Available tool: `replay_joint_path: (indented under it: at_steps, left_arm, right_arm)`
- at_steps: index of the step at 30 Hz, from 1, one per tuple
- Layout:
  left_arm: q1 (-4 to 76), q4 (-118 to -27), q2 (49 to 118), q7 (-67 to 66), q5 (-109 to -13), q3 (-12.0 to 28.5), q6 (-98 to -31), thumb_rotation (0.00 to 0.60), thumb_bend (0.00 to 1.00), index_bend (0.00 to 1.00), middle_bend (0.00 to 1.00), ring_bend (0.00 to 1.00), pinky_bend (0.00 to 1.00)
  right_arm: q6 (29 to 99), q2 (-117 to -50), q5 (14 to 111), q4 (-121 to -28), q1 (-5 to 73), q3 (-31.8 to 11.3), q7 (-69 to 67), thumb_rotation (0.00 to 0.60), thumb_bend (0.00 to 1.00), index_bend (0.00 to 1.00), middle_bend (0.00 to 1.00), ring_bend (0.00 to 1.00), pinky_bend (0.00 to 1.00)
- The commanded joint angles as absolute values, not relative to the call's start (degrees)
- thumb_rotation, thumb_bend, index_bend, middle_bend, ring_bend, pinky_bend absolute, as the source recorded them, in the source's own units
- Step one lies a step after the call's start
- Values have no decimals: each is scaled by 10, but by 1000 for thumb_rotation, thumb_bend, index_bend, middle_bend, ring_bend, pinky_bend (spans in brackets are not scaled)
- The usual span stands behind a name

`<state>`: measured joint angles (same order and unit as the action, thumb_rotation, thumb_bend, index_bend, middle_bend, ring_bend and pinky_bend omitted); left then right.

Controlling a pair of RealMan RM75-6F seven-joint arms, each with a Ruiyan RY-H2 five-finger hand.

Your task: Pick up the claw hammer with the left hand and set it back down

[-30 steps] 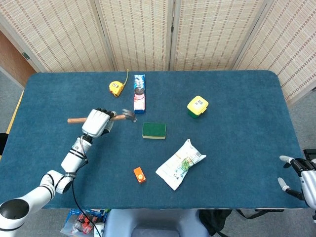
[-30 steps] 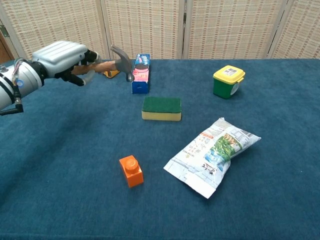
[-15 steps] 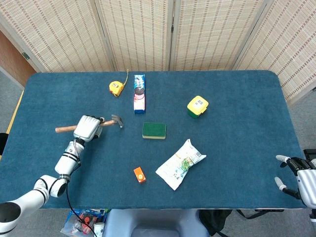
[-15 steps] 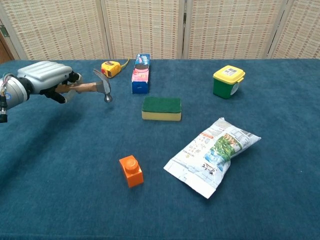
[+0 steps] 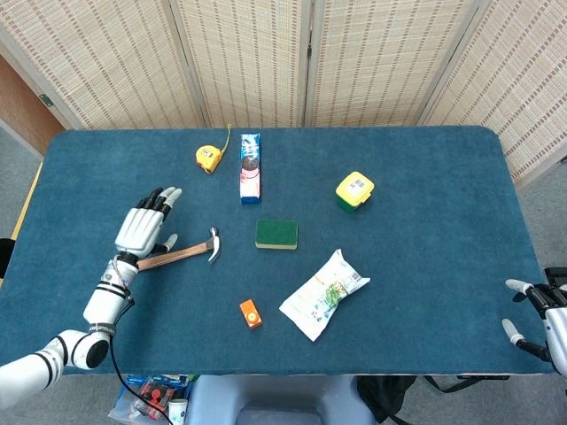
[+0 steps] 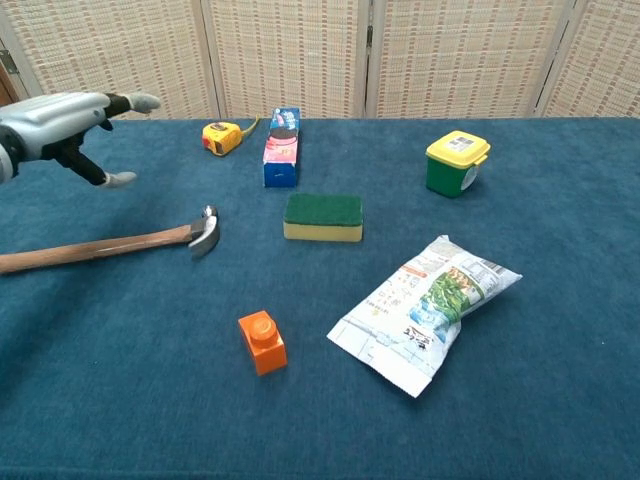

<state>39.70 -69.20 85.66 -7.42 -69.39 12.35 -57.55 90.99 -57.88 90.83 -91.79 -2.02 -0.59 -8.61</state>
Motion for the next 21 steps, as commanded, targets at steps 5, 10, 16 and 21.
replay_joint_path:
  at_steps: [5, 10, 16, 21]
  left_arm:
    - [309, -807, 770, -106, -680, 111, -680, 600, 322, 49, 13, 51, 180]
    - [248, -859, 734, -109, -688, 86, -744, 600, 322, 77, 13, 55, 162]
    - [189, -912, 707, -118, -714, 53, -807, 600, 323, 89, 18, 59, 143]
    - [155, -948, 693, -129, -733, 34, -842, 600, 322, 89, 18, 59, 143]
  right_arm:
    - [915, -582, 912, -905, -23, -4, -100, 600, 282, 272, 432, 266, 281]
    - [905, -583, 919, -900, -19, 1, -102, 600, 283, 272, 432, 265, 281]
    - [903, -588, 932, -894, -12, 2, -106, 600, 285, 273, 432, 265, 281]
    - [904, -591, 936, -893, -10, 2, -102, 600, 285, 287, 432, 265, 280]
